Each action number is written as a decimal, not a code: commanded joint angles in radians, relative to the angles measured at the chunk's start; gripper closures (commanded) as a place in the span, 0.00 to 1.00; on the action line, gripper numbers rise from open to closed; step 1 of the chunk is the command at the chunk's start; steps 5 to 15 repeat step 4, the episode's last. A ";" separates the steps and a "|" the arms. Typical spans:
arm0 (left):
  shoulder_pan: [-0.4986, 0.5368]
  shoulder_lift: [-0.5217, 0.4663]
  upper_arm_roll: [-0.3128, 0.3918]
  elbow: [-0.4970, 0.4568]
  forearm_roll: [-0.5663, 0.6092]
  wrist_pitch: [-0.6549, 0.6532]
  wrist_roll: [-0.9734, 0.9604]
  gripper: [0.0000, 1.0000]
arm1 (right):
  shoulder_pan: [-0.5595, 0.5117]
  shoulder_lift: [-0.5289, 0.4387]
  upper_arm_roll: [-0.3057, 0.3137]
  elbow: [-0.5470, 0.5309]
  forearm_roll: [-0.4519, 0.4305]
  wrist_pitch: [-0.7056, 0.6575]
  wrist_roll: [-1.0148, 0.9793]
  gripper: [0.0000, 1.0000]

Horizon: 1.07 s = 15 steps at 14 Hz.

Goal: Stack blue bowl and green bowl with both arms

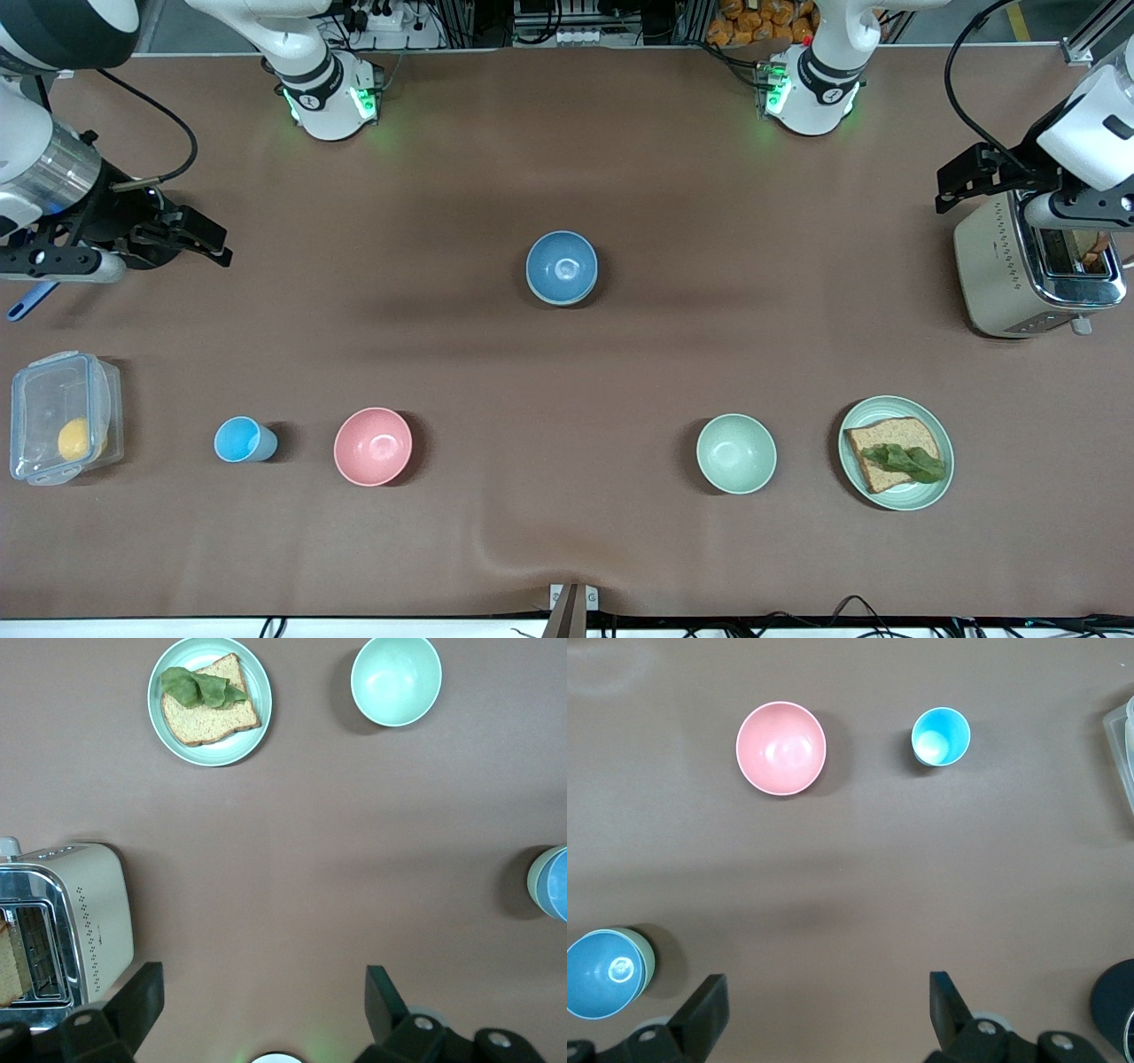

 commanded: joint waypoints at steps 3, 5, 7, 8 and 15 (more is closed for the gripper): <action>-0.002 -0.039 -0.002 -0.052 -0.018 0.029 -0.009 0.00 | 0.007 -0.005 -0.003 -0.003 -0.024 -0.004 0.000 0.00; -0.001 -0.047 -0.008 -0.058 -0.018 0.038 -0.012 0.00 | 0.007 -0.005 -0.003 -0.003 -0.024 -0.004 0.000 0.00; -0.001 -0.047 -0.008 -0.058 -0.018 0.038 -0.012 0.00 | 0.007 -0.005 -0.003 -0.003 -0.024 -0.004 0.000 0.00; -0.001 -0.047 -0.008 -0.058 -0.018 0.038 -0.012 0.00 | 0.007 -0.005 -0.003 -0.003 -0.024 -0.004 0.000 0.00; -0.001 -0.047 -0.008 -0.058 -0.018 0.038 -0.012 0.00 | 0.007 -0.005 -0.003 -0.003 -0.024 -0.004 0.000 0.00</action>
